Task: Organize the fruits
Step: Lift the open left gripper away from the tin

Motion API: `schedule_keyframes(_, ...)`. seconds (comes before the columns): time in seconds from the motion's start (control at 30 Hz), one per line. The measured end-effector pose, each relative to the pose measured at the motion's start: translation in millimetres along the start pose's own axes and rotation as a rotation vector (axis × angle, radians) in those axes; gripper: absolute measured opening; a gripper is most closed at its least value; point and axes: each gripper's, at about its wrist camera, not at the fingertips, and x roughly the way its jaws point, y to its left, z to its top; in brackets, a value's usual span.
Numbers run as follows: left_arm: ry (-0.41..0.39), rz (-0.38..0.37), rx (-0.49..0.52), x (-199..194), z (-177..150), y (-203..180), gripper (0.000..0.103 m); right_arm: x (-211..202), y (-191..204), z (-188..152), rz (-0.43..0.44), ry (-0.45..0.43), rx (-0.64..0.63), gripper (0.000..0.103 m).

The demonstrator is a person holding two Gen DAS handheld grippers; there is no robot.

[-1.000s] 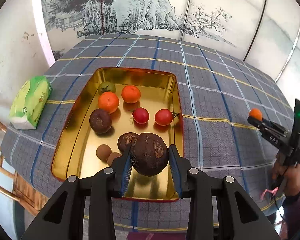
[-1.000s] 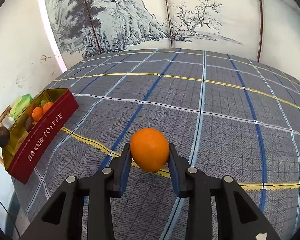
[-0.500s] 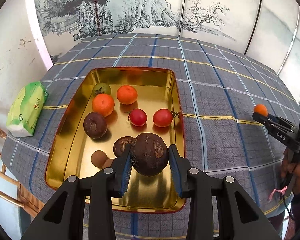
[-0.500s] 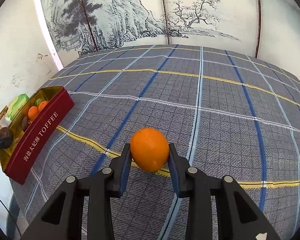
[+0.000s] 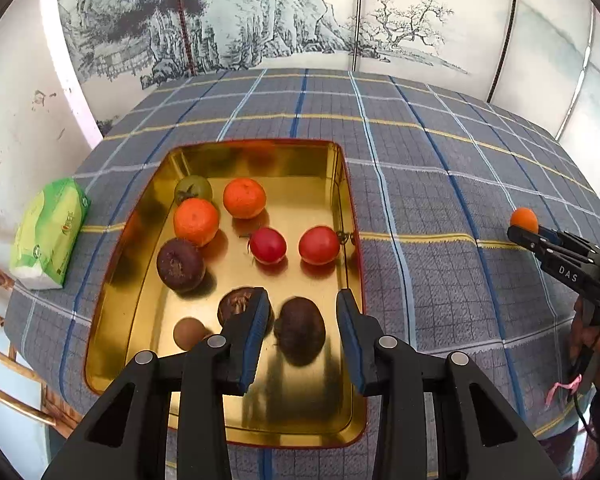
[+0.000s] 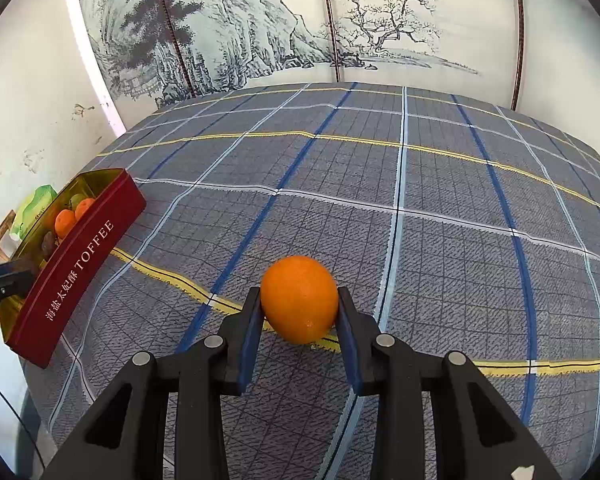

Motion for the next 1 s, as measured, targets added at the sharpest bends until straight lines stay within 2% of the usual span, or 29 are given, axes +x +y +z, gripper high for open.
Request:
schedule_keyframes(0.4,-0.016,0.003,0.001,-3.7,3.9,-1.7,0.037,1.1,-0.5,0.3,0.001,0.004,-0.001,0.032)
schedule_keyframes(0.73,-0.031,0.086,0.019,-8.6,-2.1,-3.4,0.037,2.2,0.8,-3.7,-0.002,0.015,0.001,0.032)
schedule_keyframes(1.0,-0.046,0.113,-0.007,-13.2,-7.0,2.9,0.039,-5.2,5.8,-12.1,0.04,0.026,0.036,0.032)
